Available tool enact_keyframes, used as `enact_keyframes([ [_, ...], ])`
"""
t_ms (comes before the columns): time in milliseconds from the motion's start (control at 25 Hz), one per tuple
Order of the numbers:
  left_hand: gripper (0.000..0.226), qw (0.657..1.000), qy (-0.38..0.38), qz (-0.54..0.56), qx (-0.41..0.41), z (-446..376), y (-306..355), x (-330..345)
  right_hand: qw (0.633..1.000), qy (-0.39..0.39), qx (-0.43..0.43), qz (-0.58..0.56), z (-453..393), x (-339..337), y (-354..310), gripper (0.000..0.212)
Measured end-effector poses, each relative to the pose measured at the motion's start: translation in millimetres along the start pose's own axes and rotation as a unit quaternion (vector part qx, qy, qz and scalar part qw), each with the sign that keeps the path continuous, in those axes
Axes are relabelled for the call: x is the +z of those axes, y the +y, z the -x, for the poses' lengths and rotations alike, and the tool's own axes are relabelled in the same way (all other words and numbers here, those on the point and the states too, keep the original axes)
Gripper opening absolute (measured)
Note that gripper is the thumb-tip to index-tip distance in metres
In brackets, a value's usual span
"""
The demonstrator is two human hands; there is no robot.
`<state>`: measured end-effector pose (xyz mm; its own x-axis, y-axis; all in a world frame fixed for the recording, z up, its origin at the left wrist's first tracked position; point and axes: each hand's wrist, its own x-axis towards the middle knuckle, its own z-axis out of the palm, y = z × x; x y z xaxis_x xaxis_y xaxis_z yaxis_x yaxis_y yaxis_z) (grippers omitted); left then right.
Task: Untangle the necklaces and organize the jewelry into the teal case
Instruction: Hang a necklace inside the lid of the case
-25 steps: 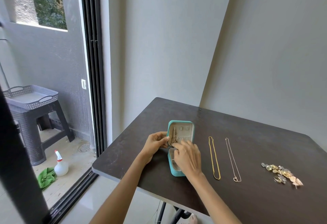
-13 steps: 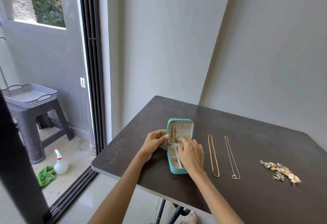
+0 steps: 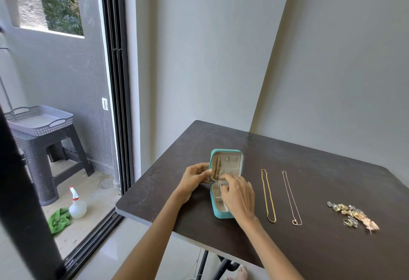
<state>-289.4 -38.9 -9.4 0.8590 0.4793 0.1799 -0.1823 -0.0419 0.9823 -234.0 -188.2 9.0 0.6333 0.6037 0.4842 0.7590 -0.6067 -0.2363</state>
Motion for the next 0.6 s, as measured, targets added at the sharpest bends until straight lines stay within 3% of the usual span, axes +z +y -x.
enact_keyframes([
  [240,0.017,1.0,0.007,-0.003,-0.008,-2.2,-1.7,0.5,1.0,-0.011,-0.026,-0.002,-2.7,-0.4,-0.8,0.031],
  [440,0.022,0.998,0.051,-0.015,-0.019,-9.0,-3.5,5.4,0.997,0.046,0.058,-0.036,-1.8,-8.2,14.3,0.029],
  [600,0.024,0.996,0.063,-0.06,-0.033,-11.7,-2.7,11.4,0.997,-0.005,-0.055,0.048,-9.7,-10.3,21.8,0.045],
])
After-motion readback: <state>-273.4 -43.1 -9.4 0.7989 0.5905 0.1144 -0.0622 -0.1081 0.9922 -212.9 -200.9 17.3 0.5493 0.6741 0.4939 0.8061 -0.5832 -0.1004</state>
